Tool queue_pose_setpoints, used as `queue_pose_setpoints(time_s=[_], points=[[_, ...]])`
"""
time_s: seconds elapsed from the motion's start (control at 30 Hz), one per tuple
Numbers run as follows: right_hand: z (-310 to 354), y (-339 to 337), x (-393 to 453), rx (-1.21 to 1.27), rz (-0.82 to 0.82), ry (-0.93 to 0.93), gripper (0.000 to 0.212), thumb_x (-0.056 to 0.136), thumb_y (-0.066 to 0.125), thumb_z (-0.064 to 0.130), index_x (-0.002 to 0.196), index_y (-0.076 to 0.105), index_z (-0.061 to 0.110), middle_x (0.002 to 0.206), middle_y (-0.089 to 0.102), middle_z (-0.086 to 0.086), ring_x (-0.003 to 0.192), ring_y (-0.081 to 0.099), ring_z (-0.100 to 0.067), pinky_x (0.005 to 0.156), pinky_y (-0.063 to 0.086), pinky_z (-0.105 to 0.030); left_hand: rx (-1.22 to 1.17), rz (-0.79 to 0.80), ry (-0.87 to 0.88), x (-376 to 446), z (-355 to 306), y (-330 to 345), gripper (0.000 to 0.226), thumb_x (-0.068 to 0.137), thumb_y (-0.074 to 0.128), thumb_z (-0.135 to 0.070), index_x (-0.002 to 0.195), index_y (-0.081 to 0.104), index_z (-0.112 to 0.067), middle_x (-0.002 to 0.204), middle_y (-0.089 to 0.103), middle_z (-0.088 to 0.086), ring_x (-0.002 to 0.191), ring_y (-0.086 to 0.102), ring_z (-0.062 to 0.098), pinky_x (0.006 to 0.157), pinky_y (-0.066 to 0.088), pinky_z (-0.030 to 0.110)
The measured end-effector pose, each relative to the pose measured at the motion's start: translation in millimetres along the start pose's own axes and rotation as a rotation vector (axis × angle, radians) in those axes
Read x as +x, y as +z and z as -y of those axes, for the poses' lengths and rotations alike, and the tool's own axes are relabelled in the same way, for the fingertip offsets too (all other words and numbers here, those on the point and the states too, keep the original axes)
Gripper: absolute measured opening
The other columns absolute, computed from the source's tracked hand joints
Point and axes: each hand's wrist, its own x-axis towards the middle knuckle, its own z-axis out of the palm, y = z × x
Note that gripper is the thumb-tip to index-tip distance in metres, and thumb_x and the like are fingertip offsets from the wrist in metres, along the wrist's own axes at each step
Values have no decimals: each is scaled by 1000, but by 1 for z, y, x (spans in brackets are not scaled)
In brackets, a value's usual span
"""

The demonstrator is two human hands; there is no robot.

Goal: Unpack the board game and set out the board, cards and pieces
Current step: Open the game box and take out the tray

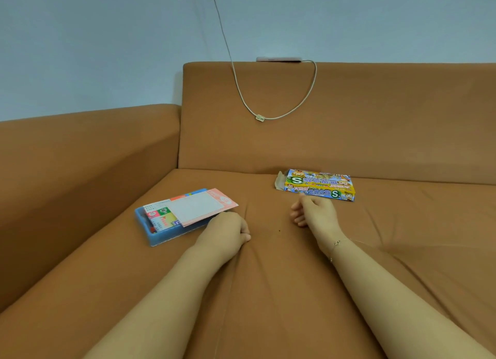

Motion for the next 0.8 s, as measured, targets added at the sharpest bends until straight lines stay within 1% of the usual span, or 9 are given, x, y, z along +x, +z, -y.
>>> queue_pose_setpoints(time_s=[0.1, 0.23, 0.33, 0.4, 0.5, 0.57, 0.67, 0.73, 0.8], points=[[5, 4, -9, -22, 33, -31, 40, 98, 43, 23, 65, 61, 8, 59, 63, -7, 51, 54, -16, 51, 42, -22, 65, -25, -5, -5, -5, 0, 20, 95, 54, -23, 104, 67, -11, 105, 59, 5, 103, 59, 25, 89, 47, 31], [4, 7, -15, -88, 57, -82, 41, 98, 44, 25, 65, 63, 10, 60, 64, -5, 55, 57, -15, 55, 41, -22, 73, -104, 20, -10, -1, 6, 16, 94, 47, -11, 91, 63, -13, 102, 55, 5, 97, 56, 23, 86, 47, 36], [5, 10, -17, -119, 71, -121, 39, 97, 44, 24, 66, 63, 11, 60, 64, -3, 55, 57, -14, 56, 43, -21, -9, -177, 18, -11, 3, 3, 18, 92, 46, -7, 86, 61, -13, 101, 57, 4, 90, 56, 23, 82, 47, 38], [5, 15, -19, -142, 87, -146, 37, 97, 46, 23, 66, 64, 11, 60, 64, -1, 54, 58, -13, 59, 46, -24, -94, -352, 10, -15, 12, -9, 18, 95, 44, -11, 85, 60, -14, 98, 57, 1, 88, 56, 21, 79, 44, 34], [4, 28, -19, -235, 146, -204, 25, 91, 54, 20, 68, 64, 17, 63, 65, 2, 60, 59, -12, 70, 50, -32, -229, -667, -14, -28, 36, -39, 17, 96, 45, -16, 84, 57, -17, 89, 59, -7, 84, 54, 13, 72, 39, 28], [8, 40, -21, -328, 207, -262, 18, 86, 58, 17, 70, 64, 22, 69, 67, 2, 66, 60, -14, 70, 51, -33, -277, -791, -76, -38, 55, -59, 16, 95, 46, -16, 83, 57, -21, 82, 61, -13, 80, 56, 8, 64, 42, 28], [15, 64, -21, -429, 261, -295, 10, 85, 61, 23, 80, 68, 19, 77, 68, 2, 70, 58, -12, 69, 47, -28, -290, -807, -193, -46, 86, -67, 16, 95, 47, -18, 84, 58, -21, 83, 66, -6, 80, 60, 11, 57, 45, 29], [18, 79, -19, -471, 274, -222, 29, 85, 63, 38, 84, 70, 10, 81, 68, -3, 76, 59, -15, 69, 44, -29, -307, -758, -271, -46, 99, -62, 16, 95, 48, -19, 86, 61, -18, 87, 67, -1, 84, 61, 11, 55, 45, 27], [22, 91, -16, -438, 248, -107, 46, 81, 65, 49, 78, 68, 3, 76, 66, -11, 70, 56, -18, 64, 41, -30, -324, -711, -315, -45, 104, -56, 15, 93, 50, -17, 86, 63, -15, 85, 66, 0, 85, 62, 12, 54, 45, 24]])
